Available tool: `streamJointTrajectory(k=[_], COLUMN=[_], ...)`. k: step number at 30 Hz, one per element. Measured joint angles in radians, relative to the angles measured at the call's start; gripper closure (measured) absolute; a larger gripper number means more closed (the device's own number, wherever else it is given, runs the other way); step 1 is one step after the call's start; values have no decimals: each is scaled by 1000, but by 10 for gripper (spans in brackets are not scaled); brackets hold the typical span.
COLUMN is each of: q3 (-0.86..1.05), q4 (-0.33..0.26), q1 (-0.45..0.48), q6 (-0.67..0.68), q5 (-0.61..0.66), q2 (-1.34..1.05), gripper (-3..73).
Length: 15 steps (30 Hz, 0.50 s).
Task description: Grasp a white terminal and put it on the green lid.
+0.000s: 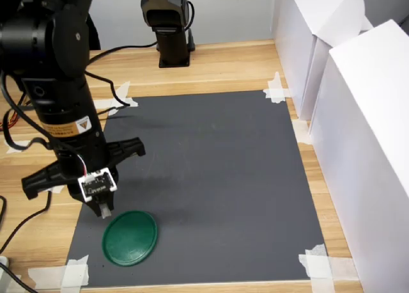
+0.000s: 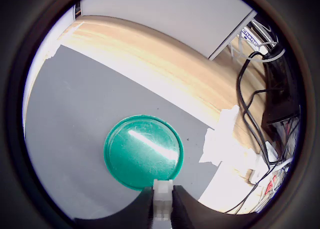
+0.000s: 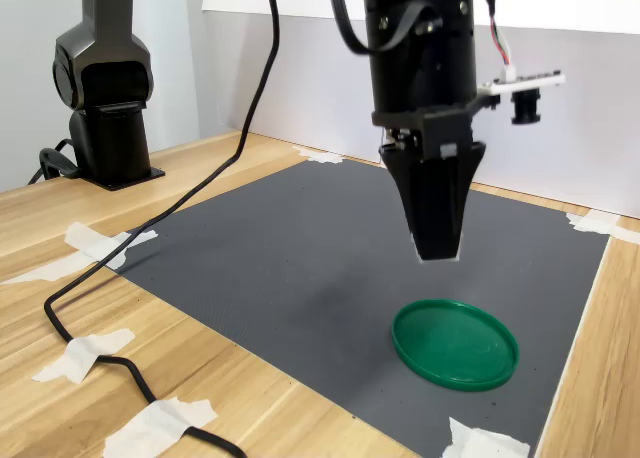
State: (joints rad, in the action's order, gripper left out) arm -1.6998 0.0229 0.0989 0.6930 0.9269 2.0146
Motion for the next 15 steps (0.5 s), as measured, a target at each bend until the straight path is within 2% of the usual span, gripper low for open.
streamJointTrajectory(k=[11, 15], q3=[-1, -4], q4=[-5, -23], q1=[-1, -12], q6=[129, 169], q5=[-27, -27], q2=[79, 91], gripper=[612, 612])
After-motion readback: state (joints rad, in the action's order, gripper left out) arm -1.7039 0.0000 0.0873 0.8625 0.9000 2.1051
